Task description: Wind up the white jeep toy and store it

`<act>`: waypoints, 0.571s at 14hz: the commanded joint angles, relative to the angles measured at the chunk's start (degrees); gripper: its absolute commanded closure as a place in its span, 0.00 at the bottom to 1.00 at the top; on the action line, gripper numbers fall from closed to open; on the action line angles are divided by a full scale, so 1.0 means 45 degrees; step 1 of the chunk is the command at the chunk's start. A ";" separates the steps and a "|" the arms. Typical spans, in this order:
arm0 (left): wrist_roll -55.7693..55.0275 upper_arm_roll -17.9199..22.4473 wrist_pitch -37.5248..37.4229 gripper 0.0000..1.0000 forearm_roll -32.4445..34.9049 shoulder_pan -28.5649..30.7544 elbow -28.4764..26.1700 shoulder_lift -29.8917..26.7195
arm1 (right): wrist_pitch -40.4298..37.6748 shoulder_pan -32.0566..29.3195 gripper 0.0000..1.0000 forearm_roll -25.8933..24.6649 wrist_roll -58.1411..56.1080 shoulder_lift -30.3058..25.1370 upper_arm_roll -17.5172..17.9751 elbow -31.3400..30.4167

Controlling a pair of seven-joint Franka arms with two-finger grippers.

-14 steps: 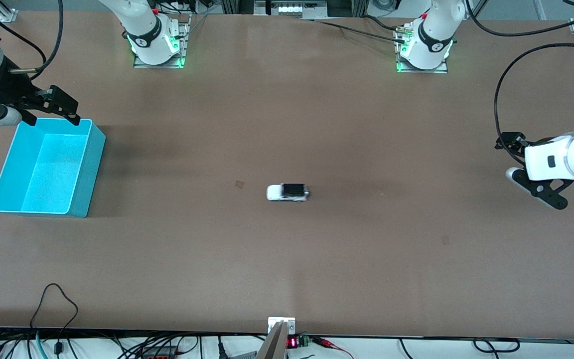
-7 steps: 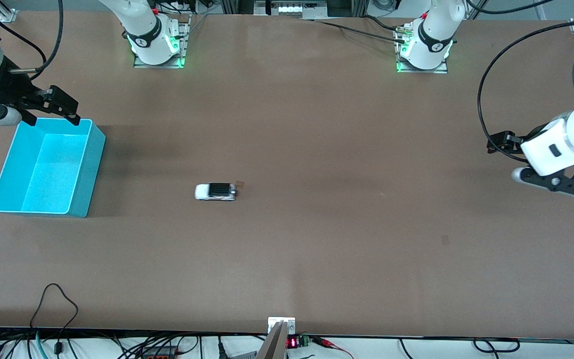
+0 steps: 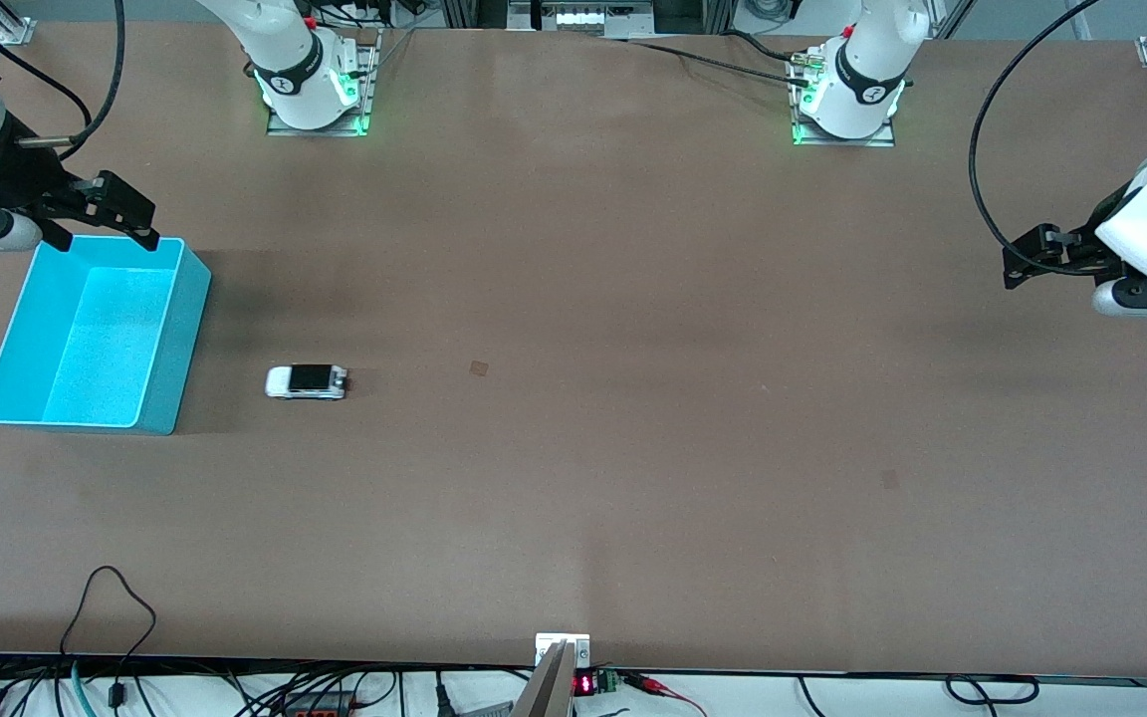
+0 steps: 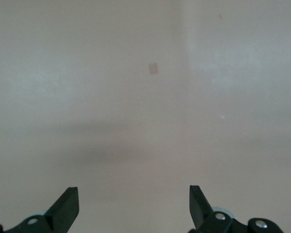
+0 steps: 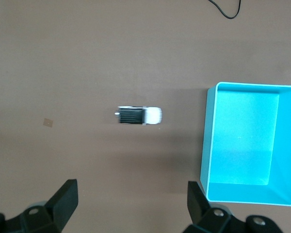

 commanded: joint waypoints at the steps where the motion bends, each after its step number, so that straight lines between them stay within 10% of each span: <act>1: -0.0136 0.0270 0.0506 0.00 -0.0181 -0.0269 -0.0389 -0.0226 | -0.0252 -0.0032 0.00 0.0227 -0.0033 0.0112 -0.0053 0.0212; 8: -0.0117 0.0270 0.1287 0.00 -0.0416 -0.0210 -0.1287 -0.0792 | -0.0506 -0.0499 0.00 0.0091 -0.1669 0.1067 -0.0131 0.0095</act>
